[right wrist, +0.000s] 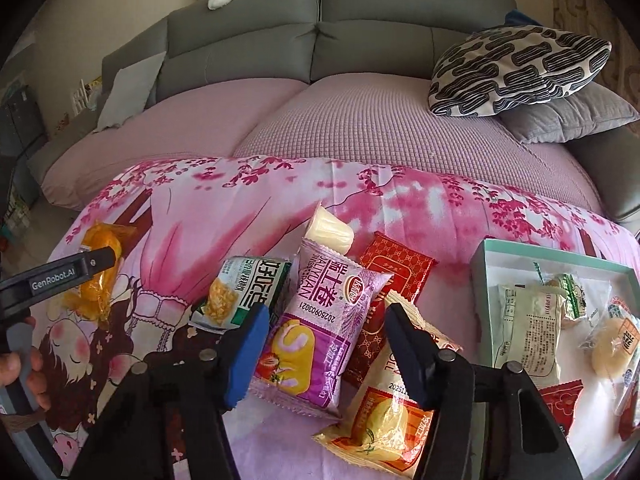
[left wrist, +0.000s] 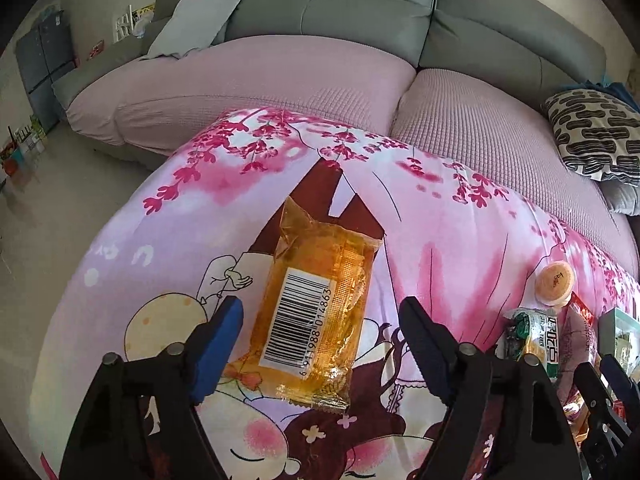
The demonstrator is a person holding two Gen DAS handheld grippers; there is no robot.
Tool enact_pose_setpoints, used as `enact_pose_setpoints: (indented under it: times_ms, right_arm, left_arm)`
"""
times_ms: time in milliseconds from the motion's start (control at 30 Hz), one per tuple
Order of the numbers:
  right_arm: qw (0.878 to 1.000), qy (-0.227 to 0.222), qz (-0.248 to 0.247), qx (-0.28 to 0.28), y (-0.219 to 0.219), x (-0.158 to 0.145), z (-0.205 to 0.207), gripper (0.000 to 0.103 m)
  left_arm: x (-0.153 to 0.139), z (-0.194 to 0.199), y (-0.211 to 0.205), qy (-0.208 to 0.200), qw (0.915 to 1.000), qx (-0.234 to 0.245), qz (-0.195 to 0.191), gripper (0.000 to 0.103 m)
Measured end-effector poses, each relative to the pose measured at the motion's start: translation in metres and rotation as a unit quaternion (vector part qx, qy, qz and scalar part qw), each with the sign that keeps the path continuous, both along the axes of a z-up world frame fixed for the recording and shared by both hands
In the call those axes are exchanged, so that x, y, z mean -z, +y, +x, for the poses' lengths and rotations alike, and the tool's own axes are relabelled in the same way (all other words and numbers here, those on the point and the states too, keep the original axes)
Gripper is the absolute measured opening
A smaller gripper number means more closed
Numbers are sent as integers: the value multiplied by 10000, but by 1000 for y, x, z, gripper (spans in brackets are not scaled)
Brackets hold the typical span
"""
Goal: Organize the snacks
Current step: 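Grasp orange barcode bar pack with left tool while right tool grasps purple Dalyuan pack, then carry the orange bar pack and purple Dalyuan pack over the tray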
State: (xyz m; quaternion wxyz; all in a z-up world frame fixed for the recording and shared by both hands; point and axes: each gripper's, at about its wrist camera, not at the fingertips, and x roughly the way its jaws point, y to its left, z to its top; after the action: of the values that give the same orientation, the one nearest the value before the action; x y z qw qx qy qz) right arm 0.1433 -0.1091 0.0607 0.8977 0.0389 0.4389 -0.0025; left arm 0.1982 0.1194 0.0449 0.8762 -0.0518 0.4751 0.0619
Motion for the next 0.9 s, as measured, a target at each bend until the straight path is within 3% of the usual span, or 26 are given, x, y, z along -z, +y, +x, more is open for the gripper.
enact_pose_setpoints:
  times_ms: [100, 200, 367, 900]
  right_arm:
    - [10000, 52, 57, 37, -1, 3, 2, 58]
    - [9998, 156, 138, 6, -1, 9, 3, 50]
    - [9994, 209, 290, 19, -4, 16, 1, 40]
    - [9961, -383, 794, 52, -25, -34, -43, 37]
  left_arm:
    - [6, 3, 1, 52, 10000, 6, -34, 72]
    - [13, 5, 3, 122, 9998, -43, -136, 54]
    - [13, 3, 2, 82, 9998, -88, -162, 45]
    - [-36, -51, -33, -574, 9948, -102, -832, 42]
